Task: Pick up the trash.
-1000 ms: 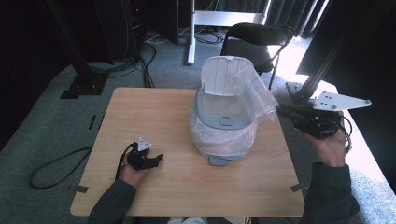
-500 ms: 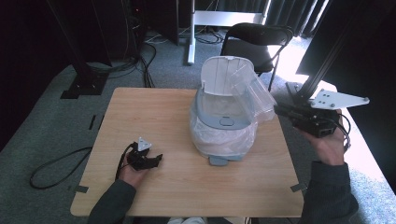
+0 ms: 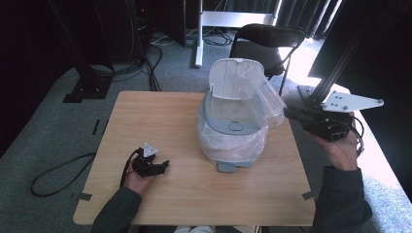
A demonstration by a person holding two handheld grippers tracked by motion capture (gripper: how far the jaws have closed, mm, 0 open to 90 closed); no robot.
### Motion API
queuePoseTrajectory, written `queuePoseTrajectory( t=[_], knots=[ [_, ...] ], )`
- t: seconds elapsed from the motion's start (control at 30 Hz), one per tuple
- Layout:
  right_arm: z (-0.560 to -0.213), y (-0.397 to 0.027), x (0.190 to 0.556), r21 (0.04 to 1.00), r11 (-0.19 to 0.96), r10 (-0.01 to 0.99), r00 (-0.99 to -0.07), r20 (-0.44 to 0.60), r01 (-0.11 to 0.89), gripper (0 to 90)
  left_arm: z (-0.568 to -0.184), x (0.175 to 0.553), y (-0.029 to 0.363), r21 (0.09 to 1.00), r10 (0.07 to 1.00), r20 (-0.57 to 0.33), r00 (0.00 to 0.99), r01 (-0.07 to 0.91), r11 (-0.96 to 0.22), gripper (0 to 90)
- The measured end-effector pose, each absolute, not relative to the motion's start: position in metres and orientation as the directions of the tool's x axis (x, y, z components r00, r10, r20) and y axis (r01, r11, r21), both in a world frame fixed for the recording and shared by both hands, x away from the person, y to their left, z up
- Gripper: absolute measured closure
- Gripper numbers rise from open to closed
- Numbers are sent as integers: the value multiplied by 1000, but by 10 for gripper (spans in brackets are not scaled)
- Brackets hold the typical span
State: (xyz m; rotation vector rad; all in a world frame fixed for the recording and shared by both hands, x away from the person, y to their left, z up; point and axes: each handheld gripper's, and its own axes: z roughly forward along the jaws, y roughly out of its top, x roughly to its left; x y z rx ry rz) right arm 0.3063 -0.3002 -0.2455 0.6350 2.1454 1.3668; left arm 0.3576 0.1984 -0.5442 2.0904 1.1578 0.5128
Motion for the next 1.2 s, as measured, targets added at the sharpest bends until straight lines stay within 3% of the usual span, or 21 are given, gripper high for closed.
queuePoseTrajectory(
  t=[0.87,0.9,0.97,1.2],
  knots=[
    [-243,-291,309,913,397,603,-778,-178,98,834,-544,358,198,726,851,12,525,581,-369,301],
    [-243,-291,310,916,389,603,-779,-175,96,825,-544,358,198,725,851,12,526,581,-369,301],
    [-243,-288,313,926,367,620,-766,-171,90,677,-544,358,198,725,851,12,526,581,-369,302],
    [-254,-287,319,907,401,646,-741,-181,128,645,-544,357,198,725,850,13,527,581,-371,301]
  ],
)
